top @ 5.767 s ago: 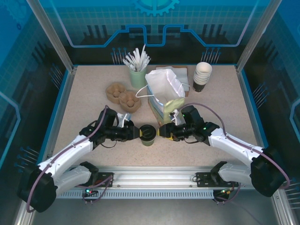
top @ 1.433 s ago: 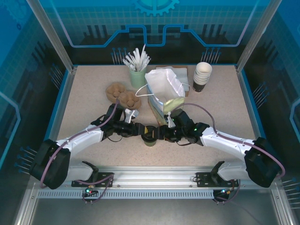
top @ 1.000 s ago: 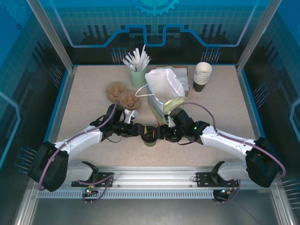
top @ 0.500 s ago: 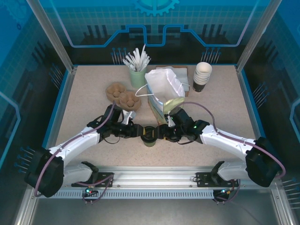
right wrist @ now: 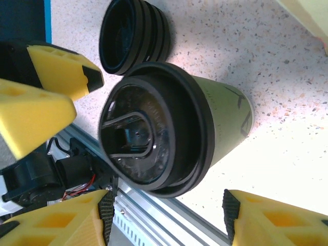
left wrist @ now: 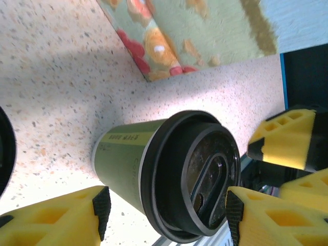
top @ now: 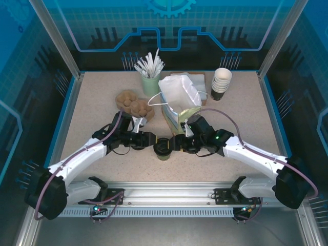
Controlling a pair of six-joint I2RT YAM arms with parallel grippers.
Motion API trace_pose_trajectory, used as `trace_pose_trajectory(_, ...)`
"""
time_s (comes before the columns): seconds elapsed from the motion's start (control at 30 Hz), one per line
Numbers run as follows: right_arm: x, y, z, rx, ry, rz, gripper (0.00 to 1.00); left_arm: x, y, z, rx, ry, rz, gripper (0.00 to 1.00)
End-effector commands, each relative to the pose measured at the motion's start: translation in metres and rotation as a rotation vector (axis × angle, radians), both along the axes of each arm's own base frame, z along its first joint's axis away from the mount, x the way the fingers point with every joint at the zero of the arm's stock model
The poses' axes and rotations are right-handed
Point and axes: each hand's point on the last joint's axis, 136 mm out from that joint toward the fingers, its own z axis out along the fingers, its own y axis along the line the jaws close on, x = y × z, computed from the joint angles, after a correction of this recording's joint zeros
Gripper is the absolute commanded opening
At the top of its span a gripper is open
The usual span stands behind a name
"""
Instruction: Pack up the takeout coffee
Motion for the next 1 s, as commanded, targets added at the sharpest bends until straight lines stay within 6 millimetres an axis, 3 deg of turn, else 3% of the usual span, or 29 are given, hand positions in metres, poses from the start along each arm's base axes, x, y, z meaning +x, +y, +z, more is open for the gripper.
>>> trace_pose_trajectory(0.0, -0.006, -0.002, 0.024, 0.004, -0.071, 0.048, 0.61, 0.009, 0.008, 0.022, 0.045, -0.082, 0.038, 0.63)
trace_pose_trajectory(0.07, -0.009, -0.005, 0.027, 0.002, -0.082, 0.063, 0.62, 0.013, 0.013, 0.029, 0.059, -0.11, 0.067, 0.63)
trace_pose_trajectory(0.1, -0.008, -0.003, 0.041, 0.019, -0.11, 0.071, 0.62, 0.017, 0.016, 0.034, 0.064, -0.127, 0.086, 0.63)
trace_pose_trajectory(0.27, -0.014, -0.01, 0.062, 0.026, -0.169, 0.105, 0.62, 0.032, 0.035, 0.051, 0.116, -0.182, 0.199, 0.63)
trace_pose_trajectory(0.47, -0.016, -0.03, 0.089, 0.012, -0.246, 0.113, 0.62, 0.051, 0.065, 0.066, 0.2, -0.221, 0.36, 0.66)
trace_pose_trajectory(0.73, -0.009, -0.074, 0.111, -0.042, -0.344, 0.053, 0.61, 0.073, 0.091, 0.078, 0.244, -0.246, 0.506, 0.68)
trace_pose_trajectory(0.97, 0.006, -0.115, 0.128, -0.058, -0.415, -0.052, 0.6, 0.085, 0.097, 0.067, 0.282, -0.191, 0.552, 0.67)
